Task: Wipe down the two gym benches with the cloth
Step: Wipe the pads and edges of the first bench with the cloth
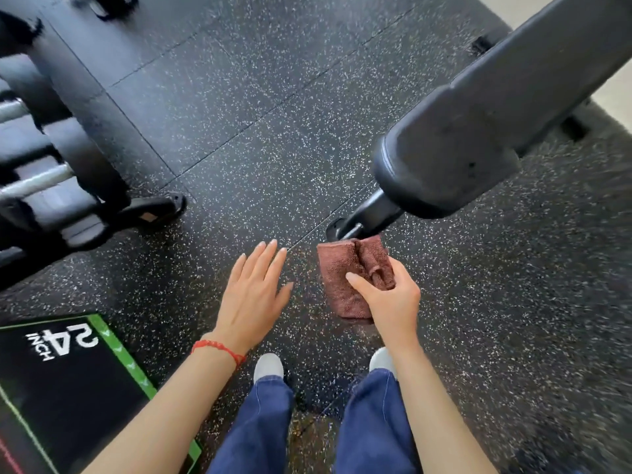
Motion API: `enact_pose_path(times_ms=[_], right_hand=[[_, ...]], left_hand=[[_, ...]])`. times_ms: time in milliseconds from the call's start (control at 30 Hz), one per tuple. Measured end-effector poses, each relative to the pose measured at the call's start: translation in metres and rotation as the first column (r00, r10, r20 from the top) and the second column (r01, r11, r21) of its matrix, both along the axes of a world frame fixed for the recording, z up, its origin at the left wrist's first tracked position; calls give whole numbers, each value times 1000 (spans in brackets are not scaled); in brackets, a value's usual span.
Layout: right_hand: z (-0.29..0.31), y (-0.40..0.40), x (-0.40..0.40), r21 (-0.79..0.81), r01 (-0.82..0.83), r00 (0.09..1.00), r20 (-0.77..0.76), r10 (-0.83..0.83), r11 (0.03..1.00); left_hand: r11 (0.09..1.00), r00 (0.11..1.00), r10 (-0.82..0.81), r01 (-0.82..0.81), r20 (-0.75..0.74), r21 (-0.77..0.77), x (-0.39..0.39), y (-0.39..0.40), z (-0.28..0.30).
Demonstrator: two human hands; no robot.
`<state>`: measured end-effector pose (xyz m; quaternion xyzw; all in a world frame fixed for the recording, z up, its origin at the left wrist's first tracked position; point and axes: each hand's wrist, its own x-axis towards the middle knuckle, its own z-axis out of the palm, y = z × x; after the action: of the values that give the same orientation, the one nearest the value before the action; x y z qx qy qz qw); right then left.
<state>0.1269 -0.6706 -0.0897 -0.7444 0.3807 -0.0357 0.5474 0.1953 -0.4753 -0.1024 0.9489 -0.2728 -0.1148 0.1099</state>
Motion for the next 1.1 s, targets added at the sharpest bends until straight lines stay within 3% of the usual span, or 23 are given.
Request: enact_pose_path(times_ms=[300,567,1100], right_hand=[[22,-123,-17,18,-52,998,41,52,998],[33,-225,-1,-77,-73,994,70,78,994],[29,-247,128,-108,-156,983,78,165,982]], left_hand=[[999,999,32,-32,-5,0,-9,-123,16],[992,993,113,-111,32,-53,-7,-200,16],[983,985,167,-165,29,-79,80,-243,2]])
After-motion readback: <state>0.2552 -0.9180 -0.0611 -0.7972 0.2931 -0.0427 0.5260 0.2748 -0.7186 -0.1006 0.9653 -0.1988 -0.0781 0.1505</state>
